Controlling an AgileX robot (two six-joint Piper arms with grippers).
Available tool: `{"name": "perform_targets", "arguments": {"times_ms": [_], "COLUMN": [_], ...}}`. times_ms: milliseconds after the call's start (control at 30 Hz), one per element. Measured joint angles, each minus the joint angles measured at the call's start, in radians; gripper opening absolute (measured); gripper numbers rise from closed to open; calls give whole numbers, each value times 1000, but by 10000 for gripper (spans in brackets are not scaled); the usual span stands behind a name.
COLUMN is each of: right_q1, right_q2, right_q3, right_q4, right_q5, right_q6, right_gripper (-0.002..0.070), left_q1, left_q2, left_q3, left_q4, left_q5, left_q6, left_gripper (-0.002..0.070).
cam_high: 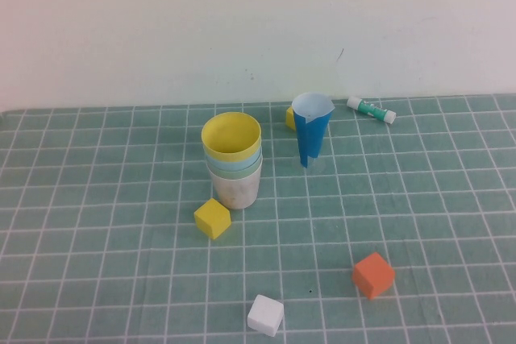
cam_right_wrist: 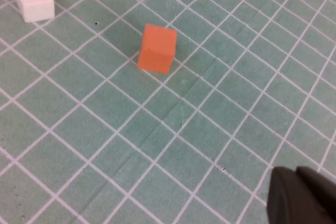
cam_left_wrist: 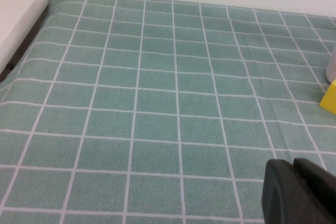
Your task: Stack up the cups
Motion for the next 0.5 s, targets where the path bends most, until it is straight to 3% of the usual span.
{"name": "perform_targets", "arguments": {"times_ms": [500], "right_q1": [0], "right_q2": [-3], "right_q3": [5], "right_q4": [0], "right_q5": [-7], "right_q6": [0], "right_gripper": [0], "left_q1": [0], "left_q2": [0], "left_q3": [0], "left_q4": [0], "left_q5": [0], "left_q6": [0], "left_gripper": [-1]}}
